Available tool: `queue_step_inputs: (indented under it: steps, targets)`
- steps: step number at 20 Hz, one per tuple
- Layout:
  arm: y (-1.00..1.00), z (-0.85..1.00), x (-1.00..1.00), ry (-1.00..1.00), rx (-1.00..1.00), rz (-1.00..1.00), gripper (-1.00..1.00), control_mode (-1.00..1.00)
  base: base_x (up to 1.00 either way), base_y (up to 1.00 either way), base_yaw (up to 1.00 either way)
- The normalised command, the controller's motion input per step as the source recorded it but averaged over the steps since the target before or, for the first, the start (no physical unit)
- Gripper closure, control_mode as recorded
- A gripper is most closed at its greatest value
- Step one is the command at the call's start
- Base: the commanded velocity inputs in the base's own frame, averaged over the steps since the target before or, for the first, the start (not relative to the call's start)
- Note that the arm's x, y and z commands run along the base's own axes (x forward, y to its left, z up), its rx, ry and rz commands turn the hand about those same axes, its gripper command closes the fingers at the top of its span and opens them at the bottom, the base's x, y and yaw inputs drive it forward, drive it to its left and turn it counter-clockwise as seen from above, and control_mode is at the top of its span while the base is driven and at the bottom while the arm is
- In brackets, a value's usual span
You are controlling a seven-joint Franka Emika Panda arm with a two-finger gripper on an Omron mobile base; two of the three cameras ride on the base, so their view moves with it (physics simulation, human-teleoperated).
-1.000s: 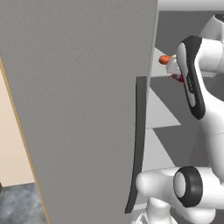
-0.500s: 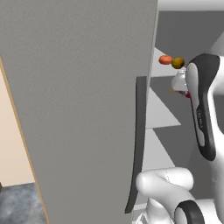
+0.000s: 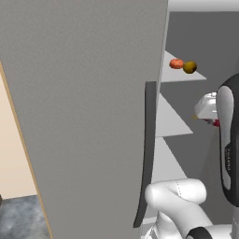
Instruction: Take the squash, pear, and lemon from the freezer and place them in the bowl on the counter.
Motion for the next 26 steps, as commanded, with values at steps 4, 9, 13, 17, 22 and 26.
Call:
queue_step_inputs:
  steps: [4, 9, 13, 17, 22, 26]
  targets:
    - [0.09, 0.00, -0.40, 0.10, 0.00, 0.06, 1.00, -1.00, 0.00, 0.00, 0.00]
    - [0.08, 0.01, -0.20, 0.02, 0.00, 0.04, 1.00, -1.00, 0.00, 0.00, 0.00]
    - [0.05, 0.00, -0.08, 0.01, 0.00, 0.03, 1.00, -1.00, 0.00, 0.00, 0.00]
    - [0.19, 0.00, 0.00, 0.05, -0.01, 0.01, 1.00, -1.00, 0.00, 0.00, 0.00]
    - [0.16, 0.00, -0.02, 0.01, -0.01, 0.00, 1.00, -1.00, 0.00, 0.00, 0.00]
    - [0.00, 0.00, -0.01, 0.00, 0.00, 0.00, 1.00, 1.00, -0.16, 0.00, 0.01]
